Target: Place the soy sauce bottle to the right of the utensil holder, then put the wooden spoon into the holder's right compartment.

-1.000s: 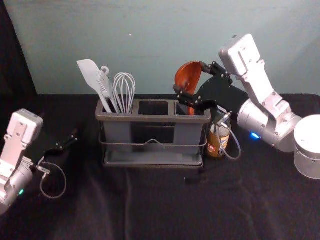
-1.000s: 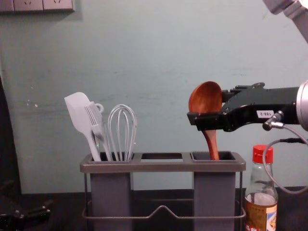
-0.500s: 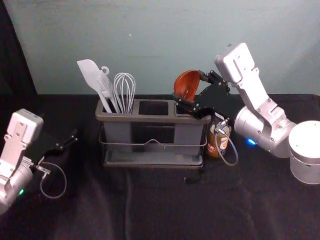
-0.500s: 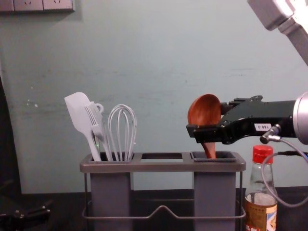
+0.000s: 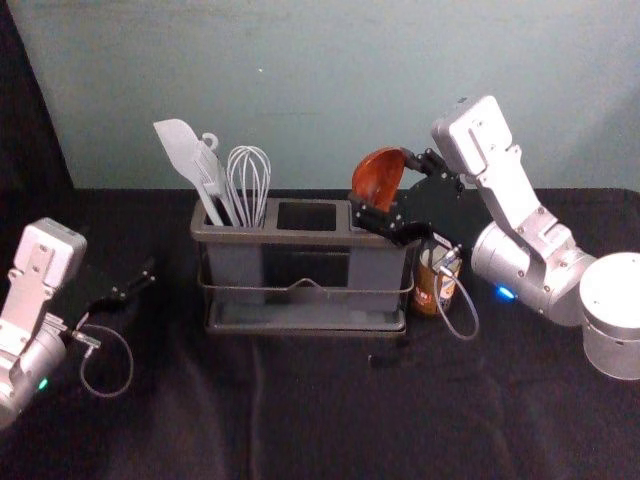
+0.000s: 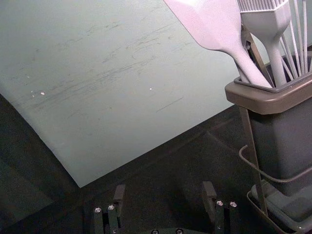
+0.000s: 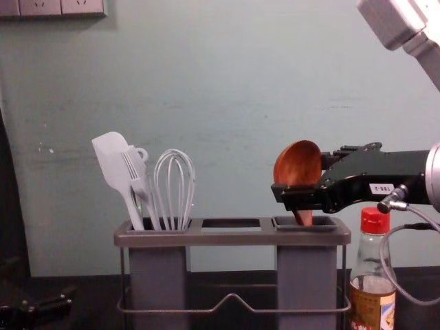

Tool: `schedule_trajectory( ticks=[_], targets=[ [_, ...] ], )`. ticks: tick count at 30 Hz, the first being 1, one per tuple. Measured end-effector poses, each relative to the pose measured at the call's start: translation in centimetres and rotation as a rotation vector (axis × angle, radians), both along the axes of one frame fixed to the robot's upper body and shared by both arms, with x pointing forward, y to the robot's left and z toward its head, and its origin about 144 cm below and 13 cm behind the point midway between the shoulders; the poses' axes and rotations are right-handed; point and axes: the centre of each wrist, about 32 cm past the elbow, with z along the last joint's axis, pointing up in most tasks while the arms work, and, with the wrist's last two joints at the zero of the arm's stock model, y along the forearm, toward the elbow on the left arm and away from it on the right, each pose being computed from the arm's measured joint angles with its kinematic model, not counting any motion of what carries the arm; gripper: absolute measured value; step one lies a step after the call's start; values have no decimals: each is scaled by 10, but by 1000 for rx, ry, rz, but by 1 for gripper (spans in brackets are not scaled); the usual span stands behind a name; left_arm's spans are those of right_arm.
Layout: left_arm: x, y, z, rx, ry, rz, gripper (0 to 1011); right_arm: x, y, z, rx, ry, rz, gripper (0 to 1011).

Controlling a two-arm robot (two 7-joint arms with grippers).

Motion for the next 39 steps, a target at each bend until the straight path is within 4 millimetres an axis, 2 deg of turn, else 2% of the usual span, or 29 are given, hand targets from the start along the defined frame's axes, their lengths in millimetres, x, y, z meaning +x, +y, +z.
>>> schedule_trajectory(
  ticks=[10, 17, 32, 39],
  targets=[
    [0, 0, 0, 0, 0, 0, 1011, 0, 0, 1, -1, -2, 1, 841],
    [0, 0, 0, 0, 0, 0, 1011, 1, 0, 1, -1, -3, 2, 1002],
    [0, 0, 0, 0, 0, 0, 1011, 1, 0, 1, -1, -4, 2, 1004],
    [0, 0, 0, 0, 0, 0, 1011, -13, -1, -1, 18, -42, -23, 1004]
  ],
)
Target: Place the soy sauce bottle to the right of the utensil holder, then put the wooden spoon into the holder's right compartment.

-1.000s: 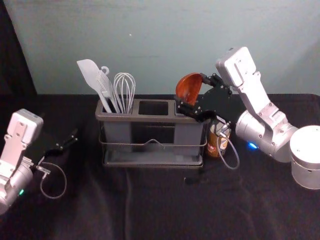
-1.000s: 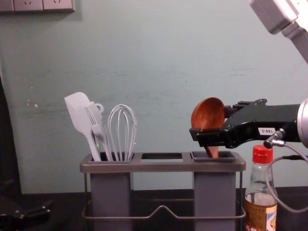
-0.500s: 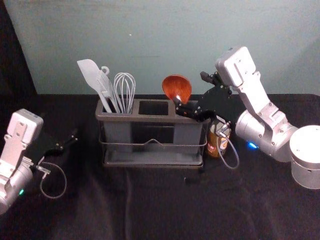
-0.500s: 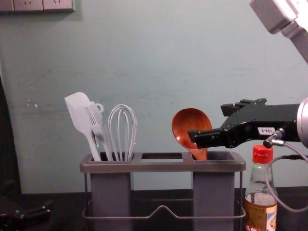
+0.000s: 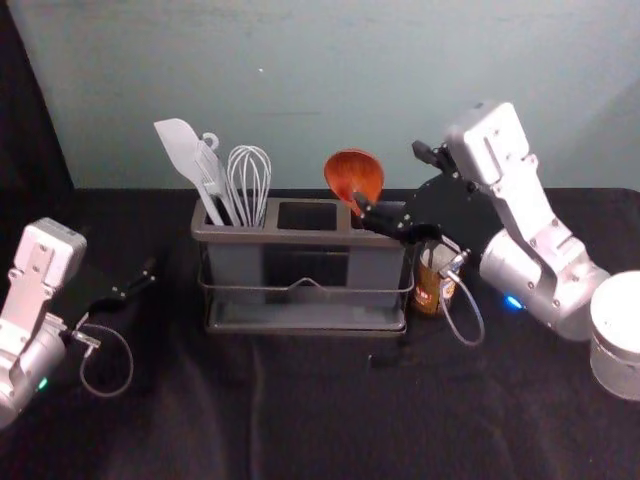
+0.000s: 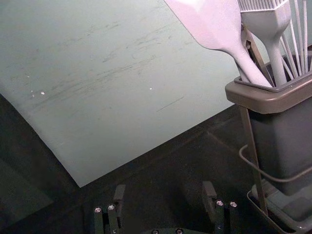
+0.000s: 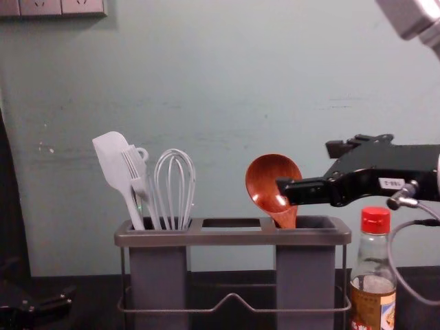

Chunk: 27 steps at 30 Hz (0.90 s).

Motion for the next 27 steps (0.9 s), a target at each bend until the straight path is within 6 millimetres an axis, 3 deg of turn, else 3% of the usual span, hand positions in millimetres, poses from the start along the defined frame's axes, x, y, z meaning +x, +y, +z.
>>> schedule_trajectory(
  ticks=[13, 19, 27],
  targets=[
    [0, 0, 0, 0, 0, 0, 1011, -51, -13, -38, 70, -149, -78, 1004],
    [0, 0, 0, 0, 0, 0, 1011, -76, -17, -72, 90, -223, -113, 1004],
    [0, 0, 0, 0, 0, 0, 1011, -91, -16, -107, 161, -203, -156, 1004]
  ],
)
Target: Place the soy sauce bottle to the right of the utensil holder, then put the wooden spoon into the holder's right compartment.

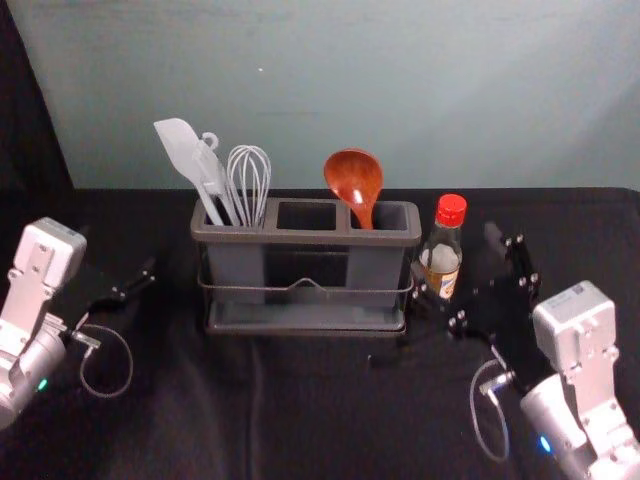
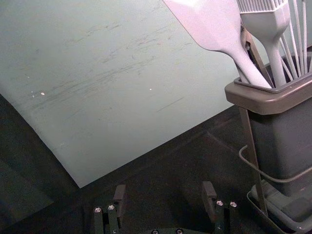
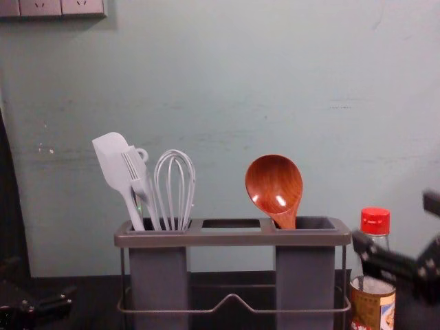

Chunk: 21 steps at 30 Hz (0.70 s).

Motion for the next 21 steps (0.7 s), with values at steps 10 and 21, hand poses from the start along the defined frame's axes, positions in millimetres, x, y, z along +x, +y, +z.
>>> schedule_trajectory(
  ticks=[10, 21],
  targets=[
    [0, 0, 0, 0, 0, 0, 1011, -11, 3, -29, 118, 162, -113, 1004],
    [0, 0, 0, 0, 0, 0, 1011, -7, 1, -35, 151, 236, -143, 1004]
  ],
)
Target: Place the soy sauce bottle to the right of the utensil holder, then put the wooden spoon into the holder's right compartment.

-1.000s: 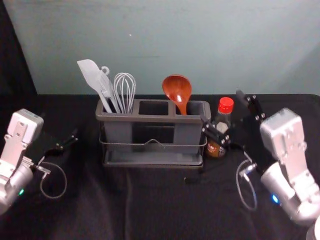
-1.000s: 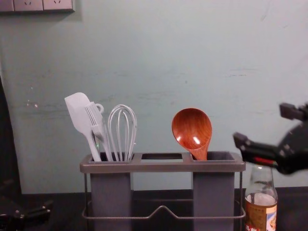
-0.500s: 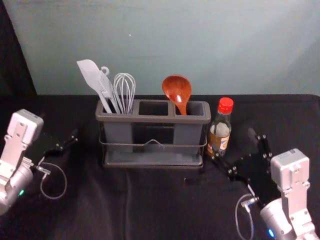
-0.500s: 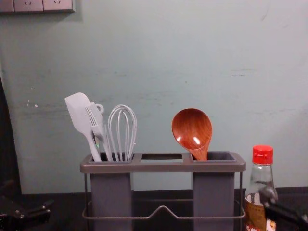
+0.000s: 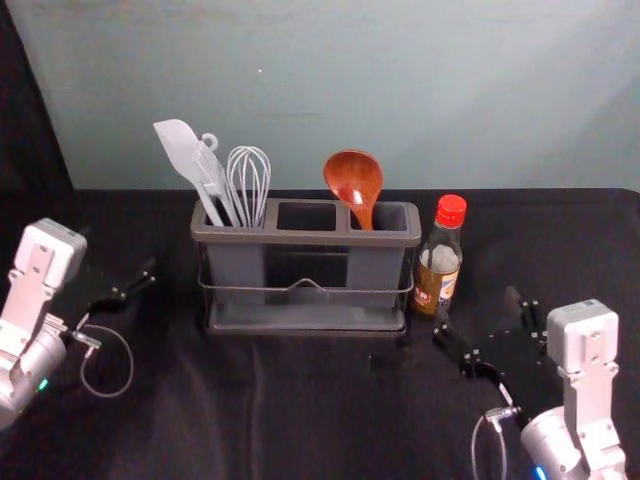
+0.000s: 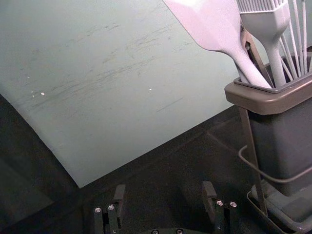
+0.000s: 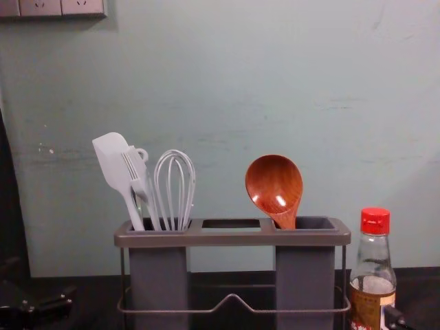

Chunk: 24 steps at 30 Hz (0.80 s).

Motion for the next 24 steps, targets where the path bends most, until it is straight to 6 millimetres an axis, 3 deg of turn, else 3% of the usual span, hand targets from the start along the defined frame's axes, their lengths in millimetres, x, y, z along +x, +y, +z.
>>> schedule_trajectory(
  ticks=[24],
  targets=[
    [0, 0, 0, 0, 0, 0, 1012, 0, 1, 1, -4, -3, 7, 1004]
  ],
)
